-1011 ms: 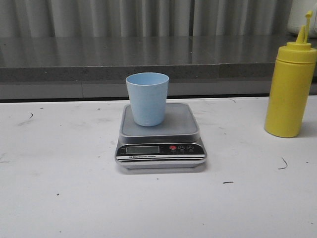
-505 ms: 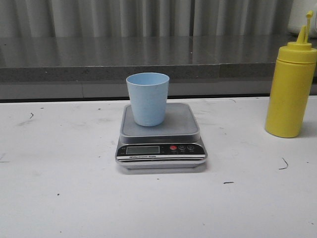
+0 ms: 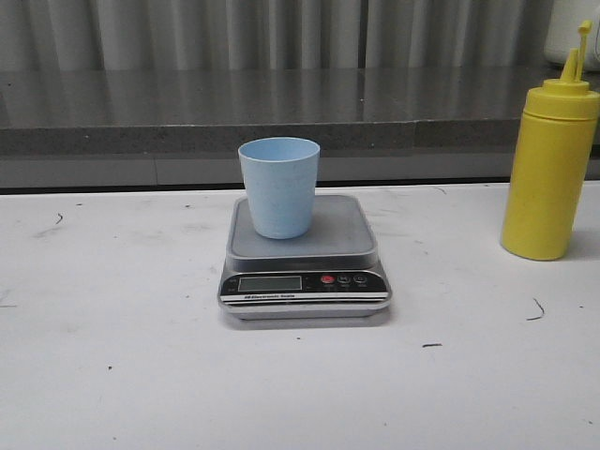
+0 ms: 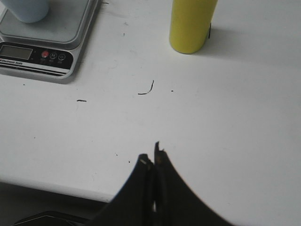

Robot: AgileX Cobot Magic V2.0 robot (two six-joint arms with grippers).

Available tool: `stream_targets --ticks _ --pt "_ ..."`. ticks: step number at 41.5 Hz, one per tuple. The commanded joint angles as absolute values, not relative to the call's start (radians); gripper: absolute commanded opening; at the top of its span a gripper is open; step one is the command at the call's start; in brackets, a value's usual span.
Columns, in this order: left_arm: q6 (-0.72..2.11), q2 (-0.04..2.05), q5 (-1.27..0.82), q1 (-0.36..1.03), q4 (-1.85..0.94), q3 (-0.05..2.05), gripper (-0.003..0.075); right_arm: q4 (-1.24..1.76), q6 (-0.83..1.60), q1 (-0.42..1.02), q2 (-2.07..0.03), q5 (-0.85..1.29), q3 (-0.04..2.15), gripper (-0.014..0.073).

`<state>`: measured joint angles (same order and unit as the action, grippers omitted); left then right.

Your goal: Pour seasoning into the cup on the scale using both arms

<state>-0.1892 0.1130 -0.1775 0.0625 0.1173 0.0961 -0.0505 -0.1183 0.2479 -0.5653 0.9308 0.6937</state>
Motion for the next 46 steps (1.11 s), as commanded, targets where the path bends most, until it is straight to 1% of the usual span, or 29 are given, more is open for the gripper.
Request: stream_targets --ticks 1,7,9,31,38,46 --pt "-0.193 0.057 -0.009 0.022 0.113 0.057 -0.0020 -0.057 -0.112 0.250 -0.568 0.876 0.718 -0.0069" --pt "-0.193 -0.005 0.097 0.009 0.113 -0.025 -0.0020 -0.057 -0.112 0.250 -0.568 0.876 0.718 -0.0069" --pt "-0.193 -0.024 0.071 0.009 0.113 -0.023 -0.0020 -0.057 -0.112 0.250 -0.568 0.876 0.718 -0.0069" --pt "-0.193 -0.025 0.078 0.007 0.113 -0.023 -0.0020 -0.057 -0.112 0.250 -0.569 0.879 0.718 -0.0069" --pt "-0.085 -0.025 0.075 0.007 0.047 -0.023 -0.0020 -0.057 -0.112 0.250 -0.569 0.879 0.718 -0.0069" --pt "-0.083 -0.025 0.075 0.007 0.047 -0.023 -0.0020 -0.057 -0.112 0.250 -0.569 0.879 0.718 -0.0069"
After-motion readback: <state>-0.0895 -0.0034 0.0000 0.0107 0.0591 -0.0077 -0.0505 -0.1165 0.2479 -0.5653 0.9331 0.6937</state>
